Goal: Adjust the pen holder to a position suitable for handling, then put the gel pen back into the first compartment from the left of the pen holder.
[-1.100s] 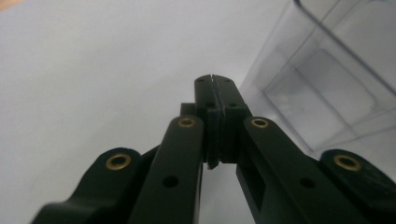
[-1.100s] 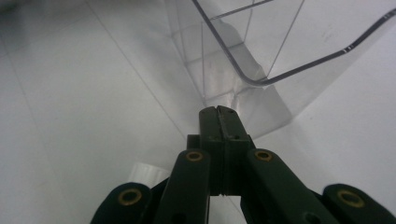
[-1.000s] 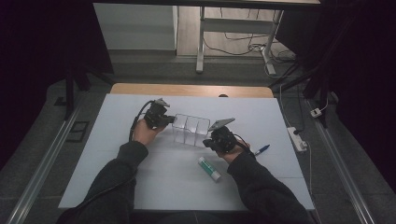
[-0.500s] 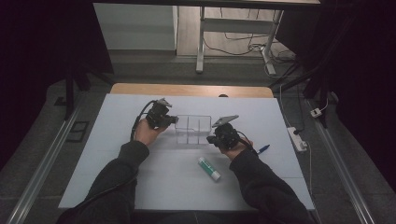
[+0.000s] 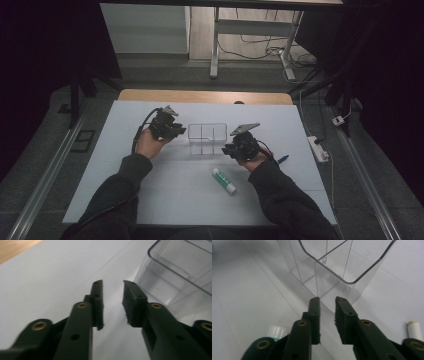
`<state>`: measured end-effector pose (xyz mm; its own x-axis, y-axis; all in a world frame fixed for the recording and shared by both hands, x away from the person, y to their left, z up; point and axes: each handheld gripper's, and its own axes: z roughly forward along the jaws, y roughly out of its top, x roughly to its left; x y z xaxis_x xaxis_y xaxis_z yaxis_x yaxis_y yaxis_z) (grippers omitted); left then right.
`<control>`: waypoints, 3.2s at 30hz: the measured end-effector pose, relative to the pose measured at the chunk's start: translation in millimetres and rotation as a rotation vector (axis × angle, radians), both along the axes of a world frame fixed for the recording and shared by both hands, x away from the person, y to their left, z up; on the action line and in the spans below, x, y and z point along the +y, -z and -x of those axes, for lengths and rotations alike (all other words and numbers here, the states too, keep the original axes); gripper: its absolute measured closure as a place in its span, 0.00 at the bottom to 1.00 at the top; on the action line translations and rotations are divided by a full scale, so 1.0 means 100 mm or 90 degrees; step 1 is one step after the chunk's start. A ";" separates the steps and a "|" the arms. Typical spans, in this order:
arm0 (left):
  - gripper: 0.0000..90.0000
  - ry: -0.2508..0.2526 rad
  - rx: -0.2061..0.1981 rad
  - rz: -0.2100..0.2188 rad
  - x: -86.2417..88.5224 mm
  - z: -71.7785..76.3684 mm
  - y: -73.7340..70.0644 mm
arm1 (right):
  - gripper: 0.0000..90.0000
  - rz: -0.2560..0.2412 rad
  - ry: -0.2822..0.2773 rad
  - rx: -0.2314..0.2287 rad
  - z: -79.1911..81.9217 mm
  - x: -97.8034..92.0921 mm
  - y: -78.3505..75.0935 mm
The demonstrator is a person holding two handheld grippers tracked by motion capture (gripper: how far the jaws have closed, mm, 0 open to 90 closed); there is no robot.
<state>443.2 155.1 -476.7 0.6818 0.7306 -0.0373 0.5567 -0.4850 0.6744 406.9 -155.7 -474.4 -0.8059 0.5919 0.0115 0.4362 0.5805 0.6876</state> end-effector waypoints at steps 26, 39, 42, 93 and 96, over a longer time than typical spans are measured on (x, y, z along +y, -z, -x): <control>0.19 -0.021 0.038 0.104 0.60 1.17 -0.24 | 0.14 -0.021 0.018 -0.003 0.31 -0.35 -0.22; 0.04 -0.042 0.034 0.116 0.76 1.76 -0.19 | 0.01 -0.005 0.053 -0.007 0.32 -0.62 -0.19; 0.02 -0.057 0.034 0.120 0.84 1.91 -0.17 | 0.01 0.004 0.064 -0.011 0.32 -0.71 -0.19; 0.01 -0.116 0.053 0.078 1.19 2.52 -0.01 | 0.99 0.132 0.082 0.114 0.17 -1.02 0.25; 0.02 -0.117 0.052 0.079 1.19 2.52 -0.01 | 0.99 0.137 0.081 0.117 0.21 -1.05 0.24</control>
